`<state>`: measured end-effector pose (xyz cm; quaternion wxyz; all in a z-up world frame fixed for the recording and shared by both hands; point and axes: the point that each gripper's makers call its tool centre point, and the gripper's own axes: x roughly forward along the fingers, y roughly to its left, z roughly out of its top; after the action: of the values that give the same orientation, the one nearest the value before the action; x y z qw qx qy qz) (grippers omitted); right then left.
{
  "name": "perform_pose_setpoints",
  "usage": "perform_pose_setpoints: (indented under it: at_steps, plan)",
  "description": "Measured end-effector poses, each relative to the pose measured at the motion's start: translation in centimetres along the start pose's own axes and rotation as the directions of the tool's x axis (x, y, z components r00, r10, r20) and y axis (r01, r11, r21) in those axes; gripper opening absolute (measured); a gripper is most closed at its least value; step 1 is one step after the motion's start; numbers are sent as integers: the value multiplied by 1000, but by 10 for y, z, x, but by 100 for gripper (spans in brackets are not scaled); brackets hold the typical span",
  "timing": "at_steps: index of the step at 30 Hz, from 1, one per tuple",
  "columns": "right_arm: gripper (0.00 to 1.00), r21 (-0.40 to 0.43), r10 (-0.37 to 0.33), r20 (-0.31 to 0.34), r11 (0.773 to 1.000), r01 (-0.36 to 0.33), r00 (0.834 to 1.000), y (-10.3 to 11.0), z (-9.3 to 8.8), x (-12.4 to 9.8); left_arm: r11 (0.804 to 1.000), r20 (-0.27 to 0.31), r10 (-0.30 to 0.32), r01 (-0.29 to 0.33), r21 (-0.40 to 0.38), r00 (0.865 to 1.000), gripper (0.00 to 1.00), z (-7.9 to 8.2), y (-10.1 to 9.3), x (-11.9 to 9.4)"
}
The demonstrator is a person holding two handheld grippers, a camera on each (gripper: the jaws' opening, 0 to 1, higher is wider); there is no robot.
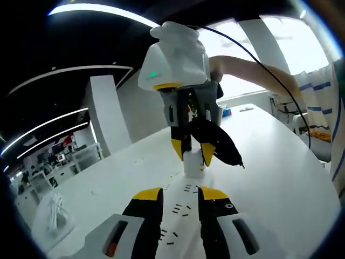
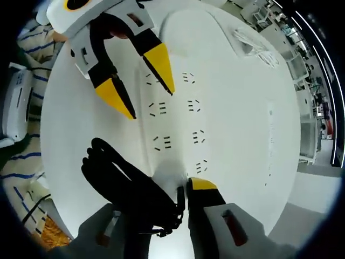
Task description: Straighten the power strip on the desk, plug the charger into it
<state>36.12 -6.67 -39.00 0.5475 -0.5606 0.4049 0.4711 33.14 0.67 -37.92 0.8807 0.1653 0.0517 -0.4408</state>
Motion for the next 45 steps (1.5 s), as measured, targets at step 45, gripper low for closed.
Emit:
perform_pose_setpoints:
  at_steps: [45]
  plan:
    - [26, 50, -195, 253, 981, 189, 947, -4, 0, -3, 999, -41, 30, -29, 26, 999, 30, -7, 7, -4]
